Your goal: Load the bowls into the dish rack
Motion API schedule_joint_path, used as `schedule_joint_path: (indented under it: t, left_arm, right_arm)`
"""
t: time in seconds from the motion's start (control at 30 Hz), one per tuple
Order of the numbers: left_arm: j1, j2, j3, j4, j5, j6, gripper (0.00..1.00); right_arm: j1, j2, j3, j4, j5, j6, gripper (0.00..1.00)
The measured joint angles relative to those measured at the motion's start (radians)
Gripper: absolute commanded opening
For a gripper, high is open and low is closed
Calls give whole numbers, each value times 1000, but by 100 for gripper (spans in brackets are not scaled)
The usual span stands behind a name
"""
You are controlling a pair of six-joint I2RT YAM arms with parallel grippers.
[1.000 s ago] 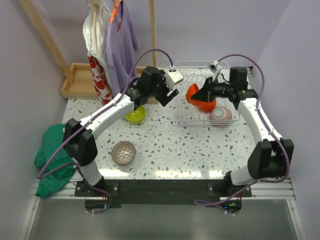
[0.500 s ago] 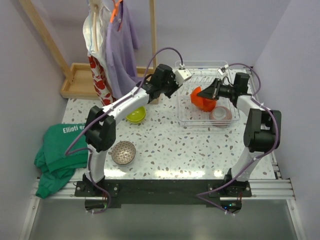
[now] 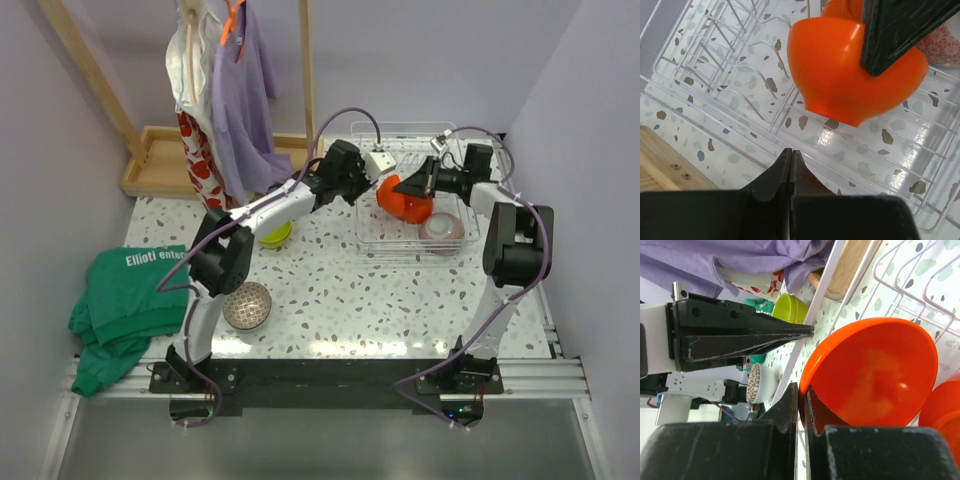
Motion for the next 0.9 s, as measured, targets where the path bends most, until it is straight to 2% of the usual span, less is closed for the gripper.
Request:
schedule_joint_path:
  t: [0.17, 0.53, 0.9]
  left_arm:
    - [-13, 39, 27, 22, 16, 0, 0]
    - [-42, 114, 68, 66, 41, -10, 0]
    - [-63, 161, 96, 113, 53, -30, 0]
  right_arm:
    - [-8, 34, 14, -63, -1, -41, 13]
    - [-71, 47, 83, -237, 63, -207, 24]
    - [-102, 47, 122, -300, 153, -275, 34]
